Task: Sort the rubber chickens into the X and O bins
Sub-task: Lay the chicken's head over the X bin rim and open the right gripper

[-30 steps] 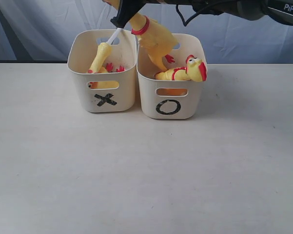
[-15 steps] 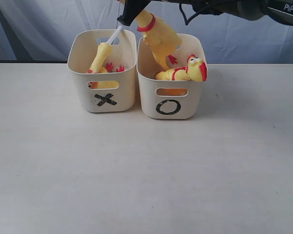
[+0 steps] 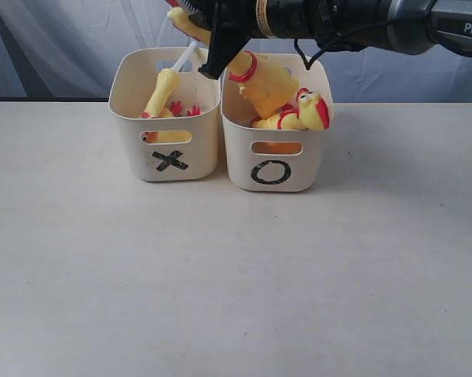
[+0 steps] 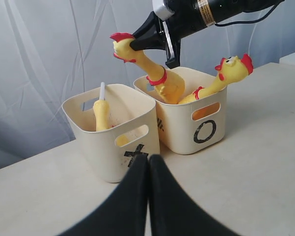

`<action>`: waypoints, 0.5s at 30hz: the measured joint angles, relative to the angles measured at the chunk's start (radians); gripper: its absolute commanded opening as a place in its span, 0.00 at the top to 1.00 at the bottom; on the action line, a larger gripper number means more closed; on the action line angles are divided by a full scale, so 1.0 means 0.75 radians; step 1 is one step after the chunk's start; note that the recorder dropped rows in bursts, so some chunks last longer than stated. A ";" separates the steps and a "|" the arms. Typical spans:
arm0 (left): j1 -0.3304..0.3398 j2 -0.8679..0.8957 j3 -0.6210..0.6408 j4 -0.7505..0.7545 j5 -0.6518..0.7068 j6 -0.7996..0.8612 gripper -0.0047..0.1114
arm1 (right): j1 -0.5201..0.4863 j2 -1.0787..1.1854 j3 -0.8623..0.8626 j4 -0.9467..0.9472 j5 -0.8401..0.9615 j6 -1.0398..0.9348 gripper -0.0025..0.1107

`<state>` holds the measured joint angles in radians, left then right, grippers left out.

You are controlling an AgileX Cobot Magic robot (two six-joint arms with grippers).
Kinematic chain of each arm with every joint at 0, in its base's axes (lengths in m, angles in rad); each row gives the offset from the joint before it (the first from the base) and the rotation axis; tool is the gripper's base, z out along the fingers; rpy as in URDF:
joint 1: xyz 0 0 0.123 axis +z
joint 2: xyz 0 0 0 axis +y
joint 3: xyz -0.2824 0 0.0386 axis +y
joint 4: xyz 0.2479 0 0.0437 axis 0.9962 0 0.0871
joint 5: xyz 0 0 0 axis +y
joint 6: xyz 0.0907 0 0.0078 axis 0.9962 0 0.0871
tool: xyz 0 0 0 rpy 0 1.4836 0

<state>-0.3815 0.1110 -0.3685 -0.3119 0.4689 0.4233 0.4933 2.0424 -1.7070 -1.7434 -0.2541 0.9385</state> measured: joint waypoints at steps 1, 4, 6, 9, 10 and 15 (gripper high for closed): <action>0.000 0.000 0.000 0.001 0.000 0.000 0.96 | 0.000 -0.003 0.002 0.000 -0.007 0.023 0.99; 0.000 0.000 0.000 0.004 0.000 0.000 0.96 | 0.000 -0.019 0.010 -0.005 -0.028 0.117 0.99; 0.000 0.000 0.000 0.004 0.000 0.000 0.96 | 0.000 -0.031 0.010 -0.008 -0.048 0.195 0.99; 0.000 0.000 0.000 0.004 0.000 0.000 0.96 | 0.000 -0.056 0.010 -0.008 -0.077 0.292 0.99; 0.000 0.000 0.000 0.004 0.000 0.000 0.96 | 0.000 -0.064 0.010 -0.008 -0.087 0.324 0.99; 0.000 0.000 0.000 0.004 0.000 0.000 0.96 | 0.000 -0.078 0.010 -0.010 -0.107 0.430 0.99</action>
<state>-0.3815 0.1110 -0.3685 -0.3091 0.4689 0.4233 0.4933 1.9842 -1.6996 -1.7508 -0.3345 1.2611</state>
